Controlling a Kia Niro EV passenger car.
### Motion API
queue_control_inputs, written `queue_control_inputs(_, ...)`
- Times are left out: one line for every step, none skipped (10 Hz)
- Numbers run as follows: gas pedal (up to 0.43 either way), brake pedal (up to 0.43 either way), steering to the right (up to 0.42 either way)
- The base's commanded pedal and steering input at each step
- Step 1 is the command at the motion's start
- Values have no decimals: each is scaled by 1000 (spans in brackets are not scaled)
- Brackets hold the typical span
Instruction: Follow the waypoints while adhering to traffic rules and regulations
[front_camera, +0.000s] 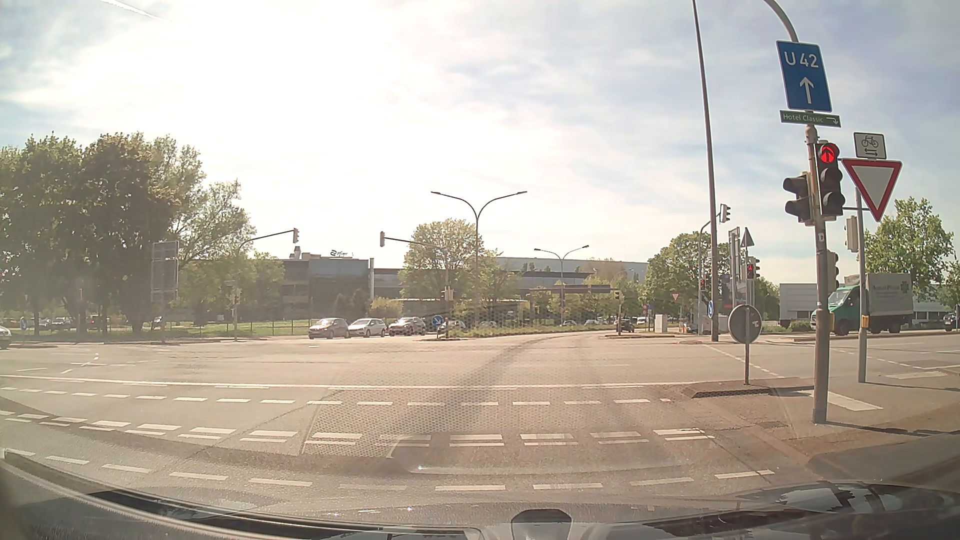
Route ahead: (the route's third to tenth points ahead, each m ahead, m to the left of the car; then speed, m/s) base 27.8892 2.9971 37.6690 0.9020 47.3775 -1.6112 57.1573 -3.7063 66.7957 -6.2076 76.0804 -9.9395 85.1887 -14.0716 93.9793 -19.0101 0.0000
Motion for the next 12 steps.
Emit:
queue_control_inputs(0, 250, 13)
queue_control_inputs(0, 250, 12)
queue_control_inputs(0, 256, 13)
queue_control_inputs(0, 256, 13)
queue_control_inputs(0, 250, 12)
queue_control_inputs(0, 250, 12)
queue_control_inputs(0, 256, 12)
queue_control_inputs(0, 256, 12)
queue_control_inputs(0, 256, 12)
queue_control_inputs(0, 256, 13)
queue_control_inputs(0, 250, 12)
queue_control_inputs(0, 250, 13)
